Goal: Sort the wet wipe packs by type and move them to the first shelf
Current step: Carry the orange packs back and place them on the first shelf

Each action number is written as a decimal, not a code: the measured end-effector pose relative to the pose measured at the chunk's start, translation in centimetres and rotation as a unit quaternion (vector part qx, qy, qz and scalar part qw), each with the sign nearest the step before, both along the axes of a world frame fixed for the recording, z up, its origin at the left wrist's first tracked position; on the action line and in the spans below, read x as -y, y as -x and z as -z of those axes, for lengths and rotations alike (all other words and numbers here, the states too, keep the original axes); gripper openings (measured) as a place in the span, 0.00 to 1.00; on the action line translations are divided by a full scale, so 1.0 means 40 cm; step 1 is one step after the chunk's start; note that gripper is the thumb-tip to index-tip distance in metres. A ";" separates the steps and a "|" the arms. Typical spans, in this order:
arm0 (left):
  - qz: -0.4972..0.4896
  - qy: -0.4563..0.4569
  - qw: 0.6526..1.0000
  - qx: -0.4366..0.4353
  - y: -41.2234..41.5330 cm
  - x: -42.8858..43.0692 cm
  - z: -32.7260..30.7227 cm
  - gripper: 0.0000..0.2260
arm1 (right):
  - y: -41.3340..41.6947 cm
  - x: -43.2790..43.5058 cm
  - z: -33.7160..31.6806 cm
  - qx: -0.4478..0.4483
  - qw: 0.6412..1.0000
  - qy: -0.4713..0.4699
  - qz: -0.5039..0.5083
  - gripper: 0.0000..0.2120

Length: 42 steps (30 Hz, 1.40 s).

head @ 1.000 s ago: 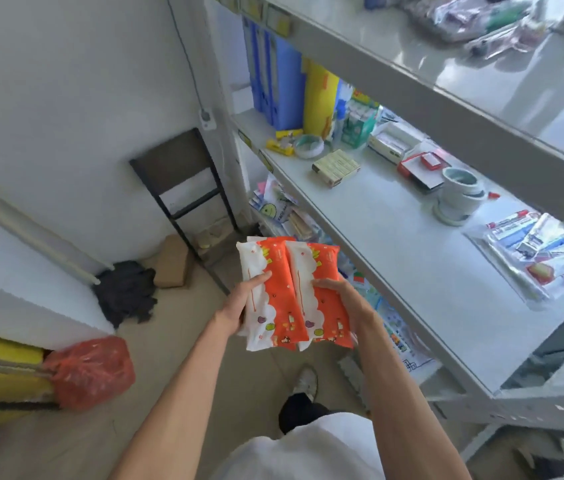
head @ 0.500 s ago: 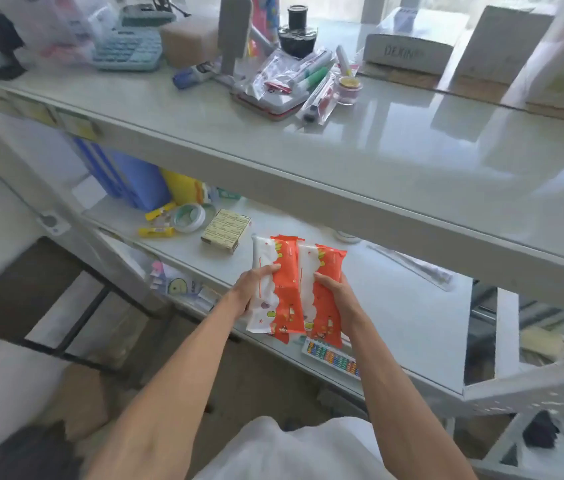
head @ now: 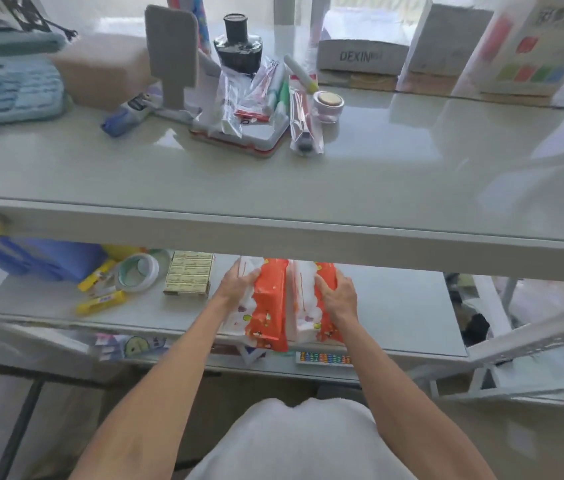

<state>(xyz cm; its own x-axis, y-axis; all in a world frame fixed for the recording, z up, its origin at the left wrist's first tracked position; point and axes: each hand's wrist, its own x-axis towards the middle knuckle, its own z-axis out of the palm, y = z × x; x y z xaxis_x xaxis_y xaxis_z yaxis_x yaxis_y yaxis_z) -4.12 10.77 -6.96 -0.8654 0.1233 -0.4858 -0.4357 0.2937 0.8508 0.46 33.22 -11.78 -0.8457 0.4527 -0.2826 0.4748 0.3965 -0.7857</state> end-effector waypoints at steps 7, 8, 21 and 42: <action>0.008 -0.065 0.997 0.046 0.005 -0.009 0.069 0.31 | -0.022 0.021 -0.016 -0.014 0.997 0.058 0.047 0.22; 0.012 -0.067 0.996 0.056 0.012 -0.009 0.091 0.34 | -0.020 0.028 -0.013 -0.005 0.997 0.060 0.051 0.22; 0.009 -0.065 0.998 0.011 -0.045 -0.009 0.026 0.20 | -0.037 0.036 -0.019 0.018 0.998 0.056 0.035 0.21; 0.042 -0.071 0.994 0.065 -0.015 0.127 0.024 0.19 | -0.016 0.145 -0.005 0.041 0.985 0.166 -0.021 0.20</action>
<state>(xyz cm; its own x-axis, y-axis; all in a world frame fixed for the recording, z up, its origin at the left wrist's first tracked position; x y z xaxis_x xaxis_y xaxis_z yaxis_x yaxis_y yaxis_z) -3.50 5.69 -7.93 -0.7801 0.2679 -0.5654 -0.5237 0.2149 0.8243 1.11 27.40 -11.56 -0.8298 0.2888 -0.4775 0.5308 0.1445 -0.8351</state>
